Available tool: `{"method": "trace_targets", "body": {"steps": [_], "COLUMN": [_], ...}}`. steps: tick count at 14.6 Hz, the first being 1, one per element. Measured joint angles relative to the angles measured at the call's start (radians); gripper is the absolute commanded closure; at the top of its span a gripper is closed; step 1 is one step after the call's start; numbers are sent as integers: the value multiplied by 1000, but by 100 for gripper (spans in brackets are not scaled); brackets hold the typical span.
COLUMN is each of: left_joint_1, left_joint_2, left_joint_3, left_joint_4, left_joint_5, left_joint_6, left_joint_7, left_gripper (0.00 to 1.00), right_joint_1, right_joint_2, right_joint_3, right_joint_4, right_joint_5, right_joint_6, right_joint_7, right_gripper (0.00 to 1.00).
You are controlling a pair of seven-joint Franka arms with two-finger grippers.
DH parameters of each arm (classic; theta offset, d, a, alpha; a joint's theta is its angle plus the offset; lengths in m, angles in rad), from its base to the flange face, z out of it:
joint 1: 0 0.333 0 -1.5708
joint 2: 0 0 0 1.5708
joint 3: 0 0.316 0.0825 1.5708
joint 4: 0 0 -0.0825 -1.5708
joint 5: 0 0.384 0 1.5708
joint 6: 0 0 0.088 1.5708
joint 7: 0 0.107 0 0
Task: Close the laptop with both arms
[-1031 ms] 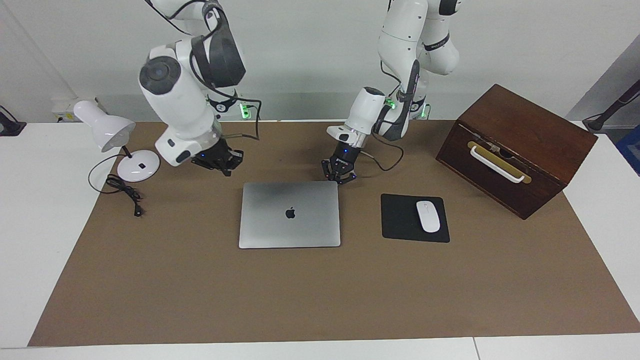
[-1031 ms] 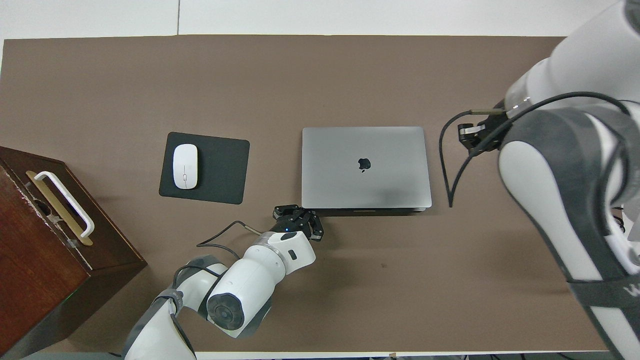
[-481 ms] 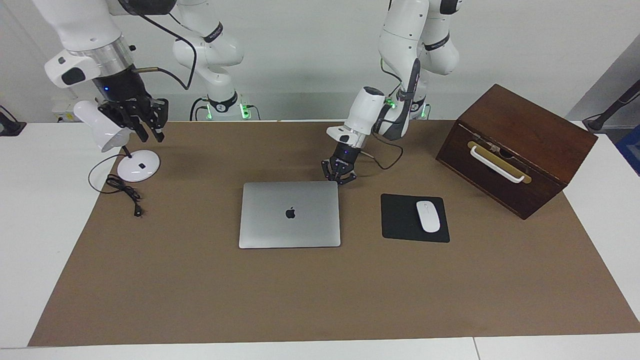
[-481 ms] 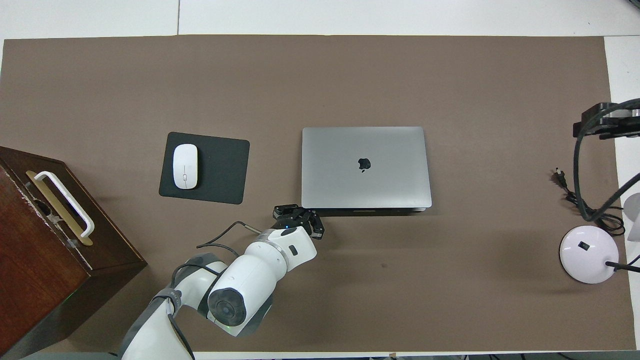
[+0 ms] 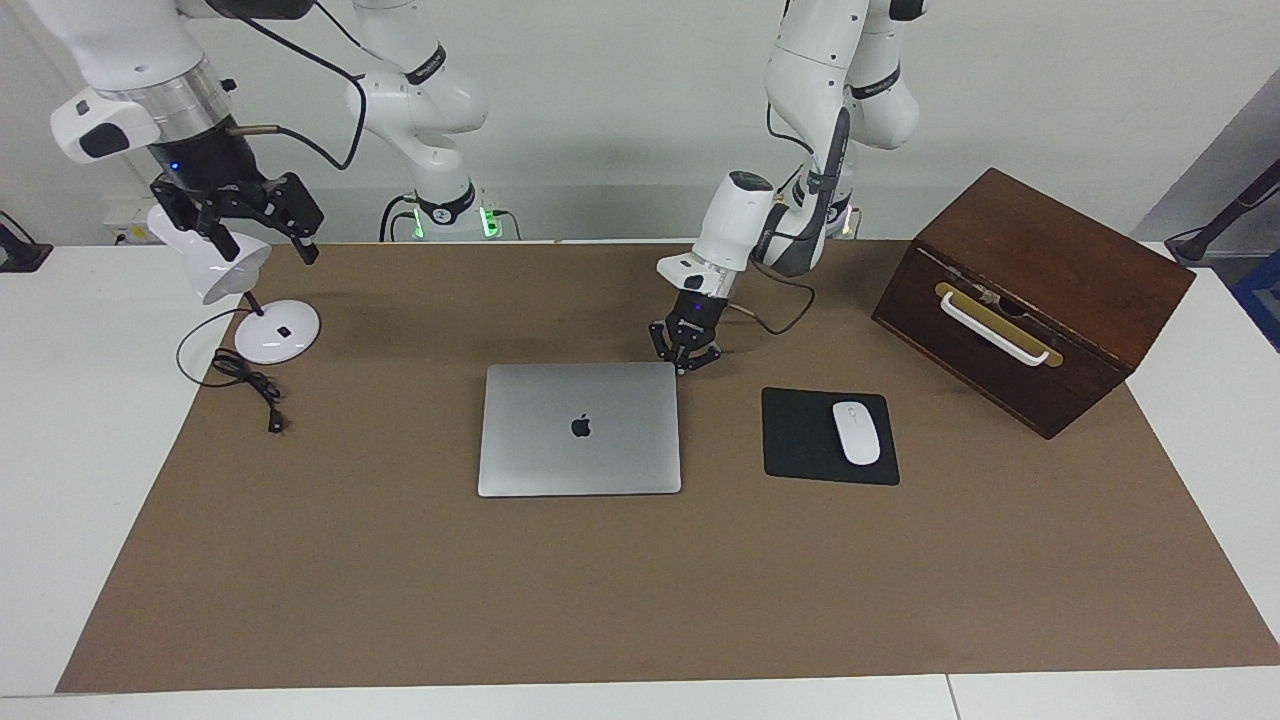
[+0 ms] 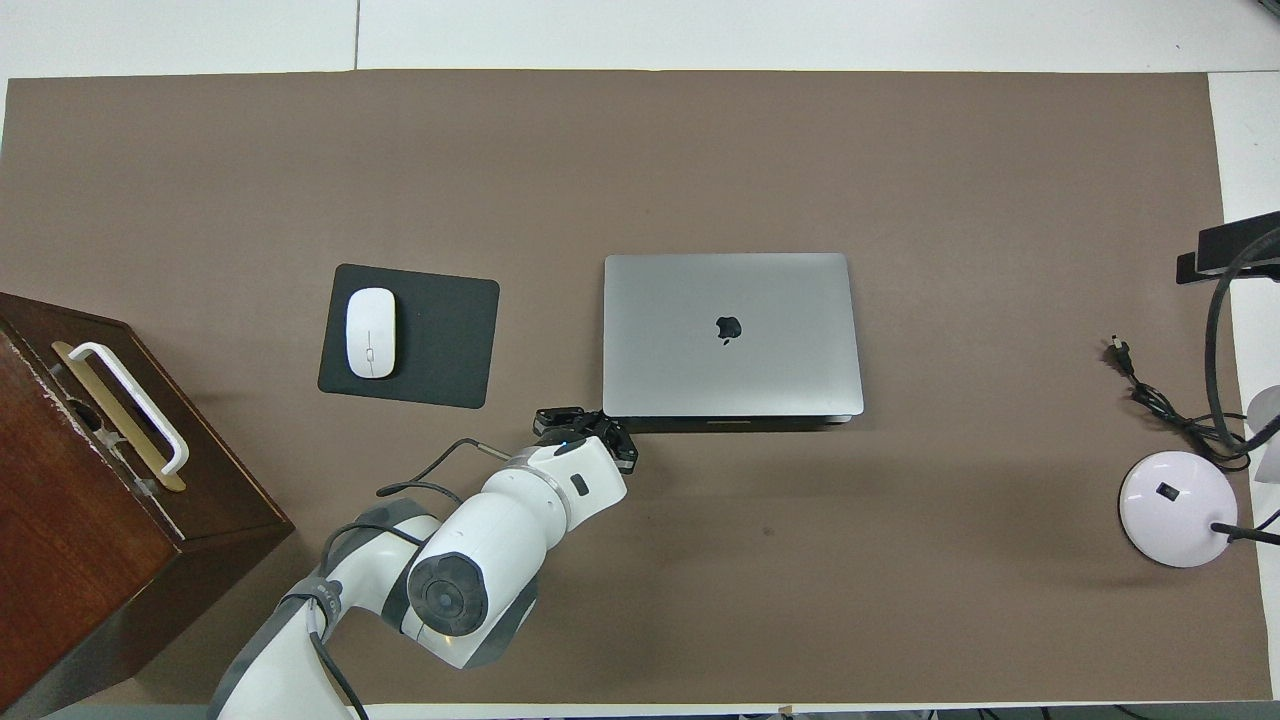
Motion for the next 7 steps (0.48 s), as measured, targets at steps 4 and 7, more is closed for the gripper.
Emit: {"method": "trace_targets", "body": {"steps": [4,7], "left_joint_1": [19,50], "left_joint_2": [-93,-197], "left_joint_3": [0,2], "left_joint_4": [1,16], "left_joint_5": [0,0], "left_joint_6": [-213,-421], "left_joint_7": [0,0], "left_gripper": [100,100], "right_joint_1": [0,0], "right_joint_2": [-8,-17], "right_joint_3": [2,2], "right_joint_4": [0,0], "right_joint_5": [-51,-60], "right_joint_6": [-44,-102], "right_joint_7": [-43,-62], "right_gripper": [0,0]}}
